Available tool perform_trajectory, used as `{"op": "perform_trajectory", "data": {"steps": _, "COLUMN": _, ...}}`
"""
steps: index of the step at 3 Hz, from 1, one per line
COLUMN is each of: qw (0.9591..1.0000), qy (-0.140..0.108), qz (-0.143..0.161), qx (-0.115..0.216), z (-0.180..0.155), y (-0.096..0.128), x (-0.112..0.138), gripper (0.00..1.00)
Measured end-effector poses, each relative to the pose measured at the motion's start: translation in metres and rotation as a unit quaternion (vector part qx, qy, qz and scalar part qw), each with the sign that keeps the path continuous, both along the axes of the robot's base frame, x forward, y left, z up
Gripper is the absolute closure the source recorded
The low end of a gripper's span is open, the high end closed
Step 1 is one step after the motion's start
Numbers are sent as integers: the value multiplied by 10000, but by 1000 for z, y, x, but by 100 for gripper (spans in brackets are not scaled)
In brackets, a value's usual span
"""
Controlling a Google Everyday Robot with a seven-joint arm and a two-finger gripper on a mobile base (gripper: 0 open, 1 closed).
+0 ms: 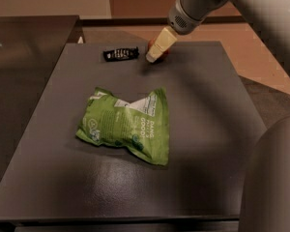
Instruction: Move apple near green rice chip bag
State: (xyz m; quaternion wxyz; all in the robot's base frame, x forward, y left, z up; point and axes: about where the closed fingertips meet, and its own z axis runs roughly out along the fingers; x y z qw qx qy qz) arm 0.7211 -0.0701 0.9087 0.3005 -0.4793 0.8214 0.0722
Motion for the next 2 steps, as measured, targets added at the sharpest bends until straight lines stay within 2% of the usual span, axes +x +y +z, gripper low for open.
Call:
{"op": "perform_trajectory", "data": {"steps": 1, "qw": 9999, "qy": 53, "qz": -57, "qx": 96, "z": -10, "y": 0, "x": 9, "gripper": 0}}
{"op": "perform_trajectory", "data": {"steps": 2, "qw": 9996, "qy": 130, "qz": 10, "qx": 264, "z": -18, "y": 7, "x": 17, "gripper": 0}}
